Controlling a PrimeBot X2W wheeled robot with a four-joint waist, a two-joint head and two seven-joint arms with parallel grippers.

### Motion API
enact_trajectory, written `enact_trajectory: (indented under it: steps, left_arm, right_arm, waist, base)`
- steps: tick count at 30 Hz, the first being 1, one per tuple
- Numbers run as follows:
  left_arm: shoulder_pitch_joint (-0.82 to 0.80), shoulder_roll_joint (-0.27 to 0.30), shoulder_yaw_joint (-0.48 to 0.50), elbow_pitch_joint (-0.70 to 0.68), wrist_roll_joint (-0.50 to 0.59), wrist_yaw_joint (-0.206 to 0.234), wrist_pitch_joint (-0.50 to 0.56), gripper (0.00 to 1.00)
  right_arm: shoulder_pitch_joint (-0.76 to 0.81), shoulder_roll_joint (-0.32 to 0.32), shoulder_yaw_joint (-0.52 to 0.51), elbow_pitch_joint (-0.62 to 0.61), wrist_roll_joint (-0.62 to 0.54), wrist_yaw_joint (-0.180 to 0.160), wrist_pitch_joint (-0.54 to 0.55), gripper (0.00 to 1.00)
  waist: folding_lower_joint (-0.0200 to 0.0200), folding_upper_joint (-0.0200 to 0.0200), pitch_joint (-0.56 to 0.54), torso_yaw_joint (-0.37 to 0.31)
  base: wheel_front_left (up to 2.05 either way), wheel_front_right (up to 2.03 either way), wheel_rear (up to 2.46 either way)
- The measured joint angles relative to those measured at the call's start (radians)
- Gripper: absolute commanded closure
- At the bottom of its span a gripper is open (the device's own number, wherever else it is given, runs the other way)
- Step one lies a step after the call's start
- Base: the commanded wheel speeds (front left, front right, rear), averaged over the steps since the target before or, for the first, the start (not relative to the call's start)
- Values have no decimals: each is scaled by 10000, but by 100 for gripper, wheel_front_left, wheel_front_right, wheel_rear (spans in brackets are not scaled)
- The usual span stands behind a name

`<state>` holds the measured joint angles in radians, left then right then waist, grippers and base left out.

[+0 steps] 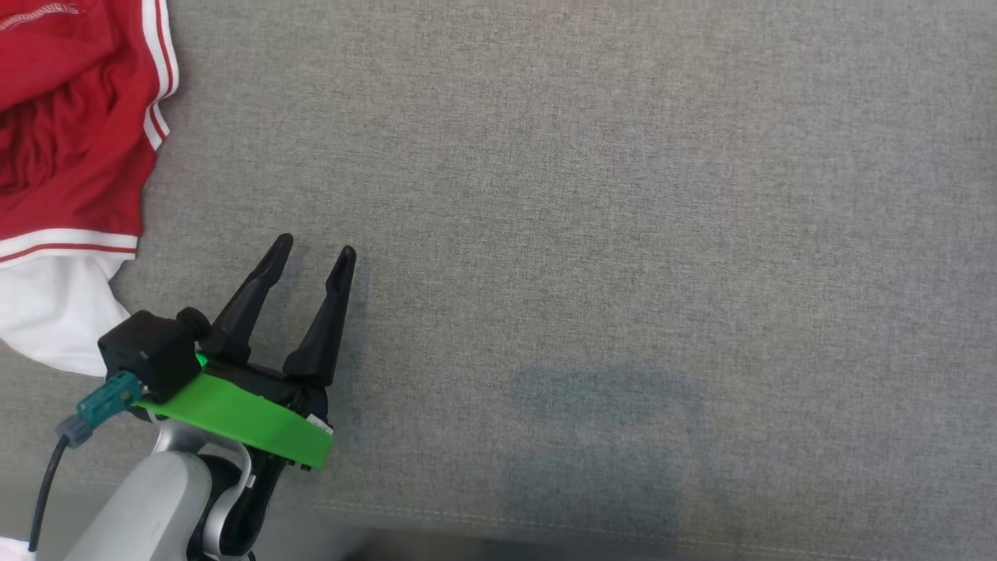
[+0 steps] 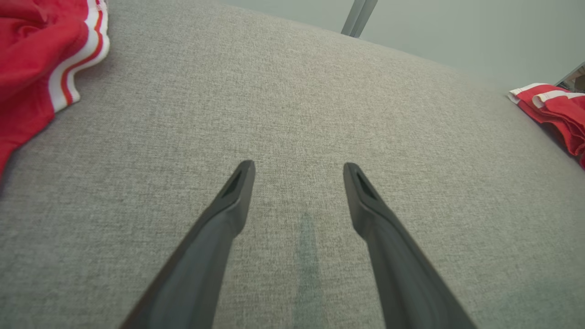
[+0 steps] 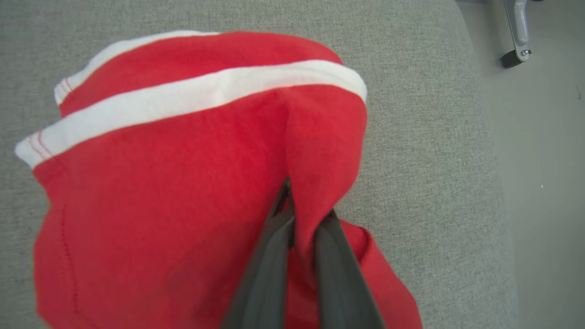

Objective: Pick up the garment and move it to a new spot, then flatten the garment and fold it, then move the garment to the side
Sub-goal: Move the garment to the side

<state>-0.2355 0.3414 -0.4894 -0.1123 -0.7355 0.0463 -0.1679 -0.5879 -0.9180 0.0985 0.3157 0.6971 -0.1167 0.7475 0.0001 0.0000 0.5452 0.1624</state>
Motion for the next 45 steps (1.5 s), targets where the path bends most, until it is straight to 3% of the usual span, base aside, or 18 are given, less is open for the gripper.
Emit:
enact_trajectory:
  steps: [16, 28, 29, 31, 33, 34, 35, 36, 45]
  left_arm:
    - [-12, 633, 389, -596, 151, 247, 284, 0]
    - [-326, 782, 395, -903, 205, 255, 401, 0]
    - [-326, 784, 393, -915, 205, 255, 407, 0]
    - [-331, 782, 393, -930, 205, 255, 408, 0]
    - [-336, 780, 391, -945, 205, 257, 410, 0]
    - [-337, 777, 391, -955, 205, 257, 410, 0]
    - [-340, 769, 393, -963, 203, 261, 410, 0]
    - [-340, 763, 395, -968, 203, 261, 410, 0]
    - [-355, 732, 454, -993, 203, 276, 408, 0]
  right_arm:
    - [-45, 734, -199, 265, -410, -71, -1198, 100]
    - [-285, 646, -332, 823, -1440, -73, -2573, 100]
    - [-371, 625, -330, 826, -1582, -73, -2736, 96]
    - [-504, 575, -311, 828, -1710, -73, -2859, 100]
    - [-607, 562, -307, 844, -1925, -73, -3129, 93]
    - [-621, 548, -303, 871, -2038, -73, -3179, 84]
    - [-632, 545, -322, 949, -2153, -73, -3279, 55]
    - [-652, 545, -353, 1062, -2240, -73, -3344, 0]
    - [-655, 621, -750, 2023, -2754, -75, -3728, 0]
  waist:
    - [0, 0, 872, -1053]
    - [0, 0, 1421, -1692]
    - [0, 0, 1433, -1695]
    - [0, 0, 1448, -1687]
    - [0, 0, 1466, -1671]
    - [0, 0, 1477, -1661]
    - [0, 0, 1488, -1651]
    - [0, 0, 1500, -1641]
    - [0, 0, 1569, -1572]
  base:
    - [0, 0, 0]
    - [0, 0, 0]
    - [0, 0, 0]
    - [0, 0, 0]
    - [0, 0, 0]
    - [0, 0, 0]
    - [0, 0, 0]
    - [0, 0, 0]
    - [0, 0, 0]
